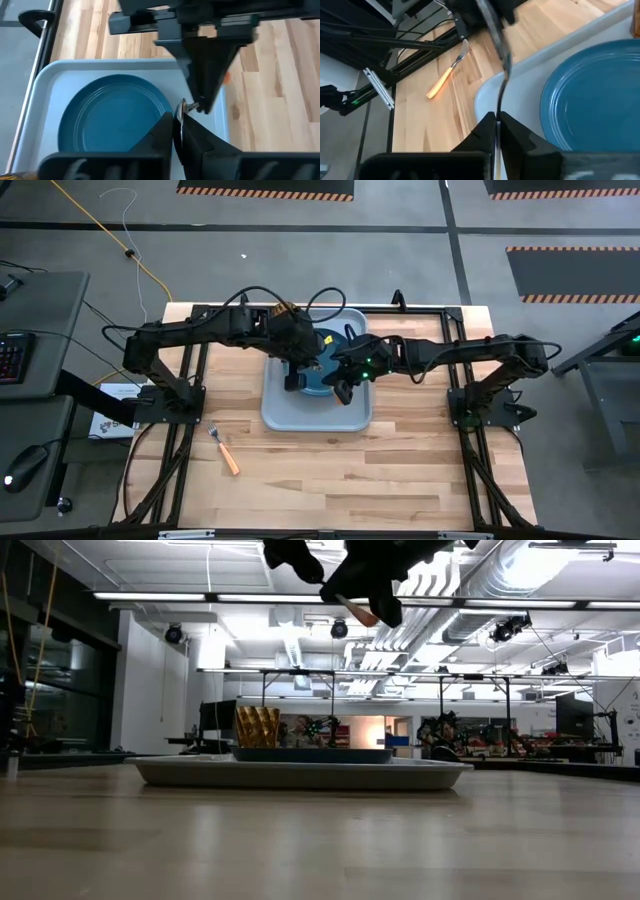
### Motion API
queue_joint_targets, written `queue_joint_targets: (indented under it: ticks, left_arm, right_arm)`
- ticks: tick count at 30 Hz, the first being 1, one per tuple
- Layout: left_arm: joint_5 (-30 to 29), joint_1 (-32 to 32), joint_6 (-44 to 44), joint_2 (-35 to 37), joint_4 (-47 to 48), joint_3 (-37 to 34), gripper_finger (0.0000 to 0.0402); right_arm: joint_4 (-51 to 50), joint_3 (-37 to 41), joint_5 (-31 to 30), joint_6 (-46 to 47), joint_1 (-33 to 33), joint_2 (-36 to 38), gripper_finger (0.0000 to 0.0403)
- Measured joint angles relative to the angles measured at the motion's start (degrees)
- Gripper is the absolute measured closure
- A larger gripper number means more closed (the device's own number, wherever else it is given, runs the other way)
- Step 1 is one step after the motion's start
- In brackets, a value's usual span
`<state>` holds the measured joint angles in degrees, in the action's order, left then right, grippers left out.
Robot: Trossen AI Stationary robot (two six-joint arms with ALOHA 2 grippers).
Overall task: Pick and place plate/cup/fork/spoon on tray
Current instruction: Put the orange spoon on the bottom side of the light blue tray
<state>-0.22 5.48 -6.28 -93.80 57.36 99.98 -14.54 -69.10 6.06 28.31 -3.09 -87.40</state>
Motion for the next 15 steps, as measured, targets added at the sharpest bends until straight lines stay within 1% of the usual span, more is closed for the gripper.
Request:
queue_joint_targets:
  ticks: [4,8,12,15]
  left_arm:
    - [-0.83,-0.03,-1.85,0.0,0.13,0.0,0.0352]
    - [-2.26,0.92,-2.93,1.4,1.02,-0.04,0.0313]
    - [-3.06,2.93,-3.38,4.08,3.54,-0.04,0.0281]
    - [-2.57,5.5,-0.21,7.15,4.94,-0.19,0.0265]
  right_arm:
    - [-2.28,0.0,1.28,-0.14,-0.65,0.08,0.0399]
    - [-7.22,0.02,1.29,-1.08,-1.44,0.79,0.04]
    - [-14.7,0.47,0.9,-3.08,-1.43,3.12,0.0401]
    - [-19.76,3.91,-0.57,-2.61,-1.11,6.75,0.0401]
